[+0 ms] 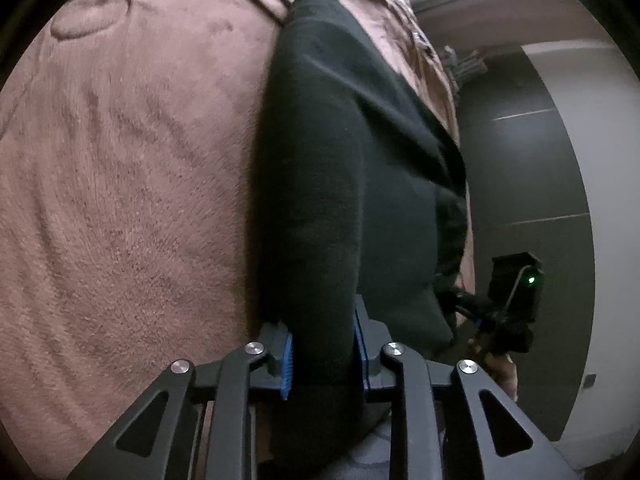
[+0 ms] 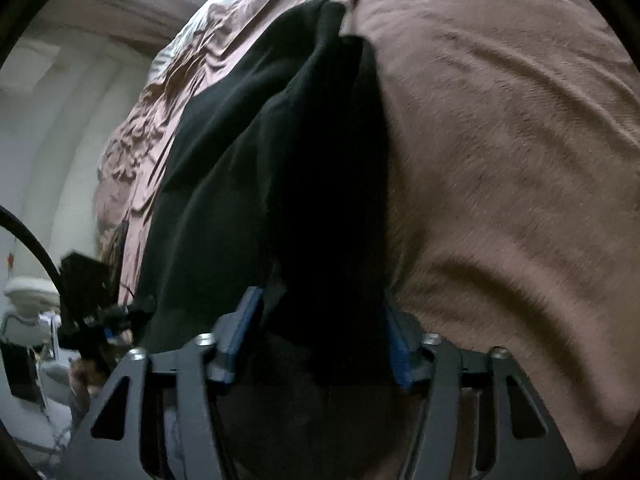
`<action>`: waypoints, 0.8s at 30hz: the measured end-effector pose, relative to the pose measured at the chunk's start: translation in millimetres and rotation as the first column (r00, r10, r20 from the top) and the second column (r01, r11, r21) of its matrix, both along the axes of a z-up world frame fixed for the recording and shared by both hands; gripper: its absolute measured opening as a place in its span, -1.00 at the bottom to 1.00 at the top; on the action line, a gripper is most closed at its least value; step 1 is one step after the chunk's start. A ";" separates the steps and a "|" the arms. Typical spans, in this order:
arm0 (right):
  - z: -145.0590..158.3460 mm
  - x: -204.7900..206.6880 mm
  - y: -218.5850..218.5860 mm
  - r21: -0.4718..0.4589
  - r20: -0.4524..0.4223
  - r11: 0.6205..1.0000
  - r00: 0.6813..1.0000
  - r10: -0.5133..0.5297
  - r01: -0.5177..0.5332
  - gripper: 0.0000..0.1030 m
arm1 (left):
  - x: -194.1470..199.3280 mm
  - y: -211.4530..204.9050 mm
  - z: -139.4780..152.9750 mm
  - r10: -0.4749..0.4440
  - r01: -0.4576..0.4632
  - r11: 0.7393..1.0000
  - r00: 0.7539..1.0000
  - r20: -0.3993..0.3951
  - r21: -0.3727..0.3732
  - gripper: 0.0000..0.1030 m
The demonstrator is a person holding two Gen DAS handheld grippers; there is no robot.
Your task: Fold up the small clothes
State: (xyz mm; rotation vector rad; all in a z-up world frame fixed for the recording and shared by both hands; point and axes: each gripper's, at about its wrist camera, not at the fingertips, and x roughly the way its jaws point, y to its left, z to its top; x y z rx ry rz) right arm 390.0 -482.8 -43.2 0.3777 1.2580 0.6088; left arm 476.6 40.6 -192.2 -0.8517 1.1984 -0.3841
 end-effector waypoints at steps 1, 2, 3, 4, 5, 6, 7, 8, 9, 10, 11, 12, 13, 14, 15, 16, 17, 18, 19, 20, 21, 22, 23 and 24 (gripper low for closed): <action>-0.2 -0.8 0.1 -0.001 -0.005 1.000 1.000 0.003 -0.003 -0.34 | -1.4 1.3 2.3 -0.002 0.002 1.000 1.000 0.004 -0.007 -0.54; 0.1 -2.0 -3.0 0.007 -0.008 1.000 1.000 -0.003 0.003 -0.48 | -2.0 2.1 4.2 -0.004 0.005 1.000 1.000 0.008 -0.008 -0.55; 1.6 -2.1 -5.2 0.020 -0.010 1.000 1.000 -0.007 0.007 -0.53 | -3.7 2.6 6.0 -0.009 0.009 1.000 1.000 0.010 -0.006 -0.56; 3.3 -2.3 -7.5 0.025 -0.008 1.000 1.000 -0.010 0.010 -0.54 | -4.8 2.7 7.8 -0.016 0.016 1.000 1.000 0.014 -0.002 -0.56; 4.6 -3.5 -8.7 0.025 -0.006 1.000 1.000 -0.010 0.010 -0.57 | -5.2 3.7 10.0 -0.023 0.023 1.000 1.000 0.017 0.007 -0.56; 4.8 -5.6 -9.4 0.027 -0.008 1.000 1.000 -0.009 0.009 -0.60 | -7.1 5.5 11.5 -0.026 0.026 1.000 0.999 0.019 0.011 -0.56; 3.6 -9.7 -8.7 0.030 -0.009 1.000 1.000 -0.006 0.006 -0.60 | -8.7 7.8 13.2 -0.028 0.027 1.000 0.999 0.020 0.011 -0.56; 2.8 -13.1 -6.2 0.032 -0.010 0.999 1.000 -0.001 0.002 -0.61 | -10.1 11.7 14.6 -0.026 0.026 1.000 0.999 0.021 0.011 -0.57; 2.8 -15.8 -5.5 0.037 -0.012 0.999 1.000 0.004 -0.004 -0.62 | -13.0 15.0 15.7 -0.025 0.025 1.000 0.999 0.023 0.012 -0.57; 2.8 -19.0 -4.7 0.047 -0.016 0.999 1.000 0.011 -0.010 -0.62 | -15.8 19.0 16.9 -0.026 0.025 1.000 0.999 0.026 0.015 -0.57; 2.1 -22.2 -3.3 0.058 -0.020 0.998 1.000 0.019 -0.018 -0.62 | -20.4 23.2 16.8 -0.026 0.025 1.000 0.999 0.028 0.017 -0.57; 0.4 -24.7 -2.0 0.065 -0.024 0.998 0.999 0.027 -0.025 -0.62 | -22.2 26.1 17.0 -0.028 0.027 0.999 0.999 0.027 0.019 -0.57; -0.7 -27.6 -2.6 0.074 -0.032 0.997 0.999 0.037 -0.035 -0.62 | -25.1 29.8 16.4 -0.034 0.034 0.999 0.999 0.021 0.022 -0.57; -2.5 -30.3 -2.4 0.079 -0.041 0.996 0.998 0.048 -0.045 -0.62 | -26.6 32.3 14.9 -0.039 0.038 0.999 0.999 0.013 0.023 -0.56; -4.3 -31.1 -1.7 0.079 -0.047 0.996 0.997 0.056 -0.052 -0.62 | -25.2 30.4 14.0 -0.042 0.041 0.999 0.999 0.005 0.027 -0.52; -5.6 -31.8 -2.0 0.079 -0.051 0.995 0.997 0.061 -0.057 -0.57 | -24.3 31.0 10.7 -0.042 0.042 0.999 0.999 -0.009 0.035 -0.48; -6.2 -30.2 -3.7 0.080 -0.052 0.995 0.997 0.061 -0.056 -0.56 | -20.6 29.9 8.6 -0.038 0.040 0.998 0.999 -0.024 0.048 -0.39; -6.9 -27.5 -7.2 0.069 -0.051 0.997 0.998 0.049 -0.045 -0.42 | -18.7 28.8 6.1 -0.038 0.041 0.996 0.998 -0.043 0.082 -0.33; -7.2 -23.4 -9.0 0.061 -0.052 0.998 0.998 0.036 -0.033 -0.31 | -17.9 28.2 4.2 -0.043 0.048 0.994 0.998 -0.054 0.101 -0.30; -6.2 -20.6 -11.7 0.055 -0.047 0.998 0.999 0.015 -0.013 -0.03 | -14.8 27.1 2.7 -0.051 0.057 0.994 0.997 -0.062 0.096 -0.24; -6.2 -17.0 -16.4 0.062 -0.040 0.998 0.999 -0.009 0.012 0.21 | -15.0 27.5 2.1 -0.051 0.056 0.994 0.997 -0.061 0.091 -0.17; -6.0 -12.2 -22.9 0.083 -0.035 0.996 0.999 -0.033 0.036 0.25 | -9.9 26.1 2.7 -0.046 0.051 0.995 0.997 -0.059 0.090 -0.14; -6.1 -8.1 -27.8 0.105 -0.037 0.993 0.998 -0.047 0.050 0.25 | -6.3 26.7 1.8 -0.036 0.041 0.995 0.998 -0.060 0.089 -0.11; -5.7 -1.5 -33.6 0.122 -0.037 0.990 0.998 -0.059 0.063 0.25 | -2.9 28.0 -1.0 -0.024 0.030 0.996 0.998 -0.066 0.085 -0.09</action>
